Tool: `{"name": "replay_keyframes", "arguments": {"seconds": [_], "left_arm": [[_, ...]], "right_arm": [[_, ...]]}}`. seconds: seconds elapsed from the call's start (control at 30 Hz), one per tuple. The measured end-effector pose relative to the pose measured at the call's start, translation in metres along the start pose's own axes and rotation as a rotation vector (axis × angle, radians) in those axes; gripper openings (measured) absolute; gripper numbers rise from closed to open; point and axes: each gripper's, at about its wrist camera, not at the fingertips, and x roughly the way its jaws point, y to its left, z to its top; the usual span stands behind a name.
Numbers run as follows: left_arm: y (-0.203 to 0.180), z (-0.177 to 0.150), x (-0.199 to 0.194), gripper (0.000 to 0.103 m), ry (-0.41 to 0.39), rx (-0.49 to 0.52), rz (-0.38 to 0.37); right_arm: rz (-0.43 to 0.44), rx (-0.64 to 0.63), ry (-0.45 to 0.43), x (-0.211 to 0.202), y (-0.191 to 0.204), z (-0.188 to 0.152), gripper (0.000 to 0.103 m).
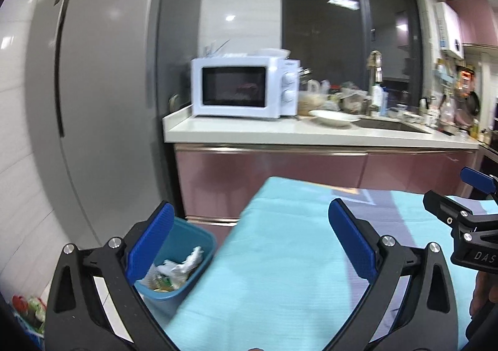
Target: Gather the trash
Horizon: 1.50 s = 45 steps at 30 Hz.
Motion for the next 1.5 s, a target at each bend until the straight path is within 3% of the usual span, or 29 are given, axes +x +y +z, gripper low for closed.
{"name": "replay_keyframes", "arguments": {"seconds": [0.2,0.57,1.0,1.5], "left_arm": [[-0.032,-0.004,-0.027,0.098,-0.047,0.037,-0.053],[-0.087,-0.022,-0.063,0.098,-0.06,0.111,-0.126],[-0.106,-0.039,-0.086,0.098,-0.034,0.136,-0.18],[-0.108,-0.055,-0.091,0.098,0.001,0.14,-0.201]], "right_arm": [[-0.086,0.018,-0.033,-0.033,-0.025,-0.011,0.096],[-0.263,0.088,-0.063,-0.089,-0.067,-0.041,0.096],[-0.411,0.171,-0.143,-0.143,-0.08,-0.066,0.096],[-0.477,0.215,-0.186,-0.174,-0.079,-0.088,0.097]]}}
